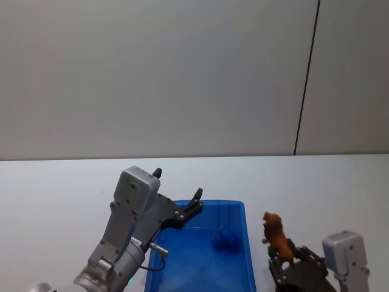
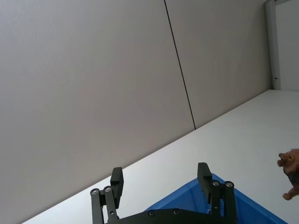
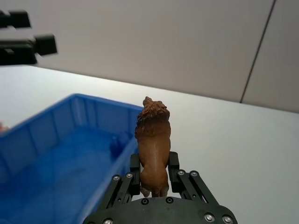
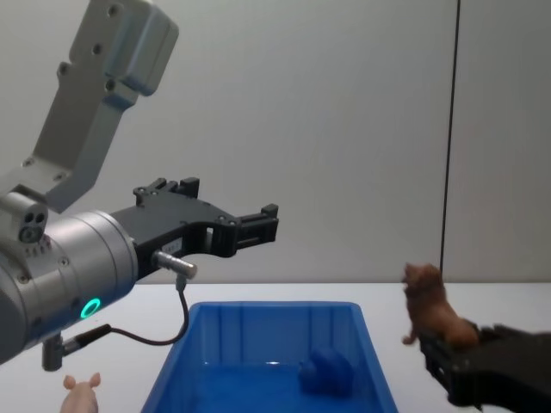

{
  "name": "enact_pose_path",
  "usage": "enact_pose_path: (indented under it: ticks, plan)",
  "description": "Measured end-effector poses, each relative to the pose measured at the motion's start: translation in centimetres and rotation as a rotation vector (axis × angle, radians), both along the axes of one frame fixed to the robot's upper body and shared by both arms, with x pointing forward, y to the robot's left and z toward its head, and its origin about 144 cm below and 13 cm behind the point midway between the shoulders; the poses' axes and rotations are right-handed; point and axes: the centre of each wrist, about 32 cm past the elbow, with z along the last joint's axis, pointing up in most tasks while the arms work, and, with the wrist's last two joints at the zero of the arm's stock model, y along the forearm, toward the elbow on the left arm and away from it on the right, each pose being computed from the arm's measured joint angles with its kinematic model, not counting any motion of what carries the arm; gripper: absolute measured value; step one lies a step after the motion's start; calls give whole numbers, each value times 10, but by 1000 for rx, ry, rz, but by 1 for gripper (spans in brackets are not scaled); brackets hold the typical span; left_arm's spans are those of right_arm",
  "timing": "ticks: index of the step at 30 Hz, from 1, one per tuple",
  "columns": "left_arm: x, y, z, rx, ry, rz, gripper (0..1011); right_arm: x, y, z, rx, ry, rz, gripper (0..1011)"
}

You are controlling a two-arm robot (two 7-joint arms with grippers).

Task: Pick up the two dolls from the table and place them into the box.

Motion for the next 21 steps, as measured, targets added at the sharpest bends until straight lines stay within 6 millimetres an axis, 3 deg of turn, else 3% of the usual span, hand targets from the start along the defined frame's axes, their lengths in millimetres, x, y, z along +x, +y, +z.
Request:
enact_pose_path:
  ticks: [8, 21]
  plan:
    - [0, 0, 0, 0, 0, 0, 1001, 13, 7, 11, 44, -24, 100, 334]
    - [0, 0, 0, 0, 0, 0, 1001, 39, 24, 12, 76, 40, 231, 362]
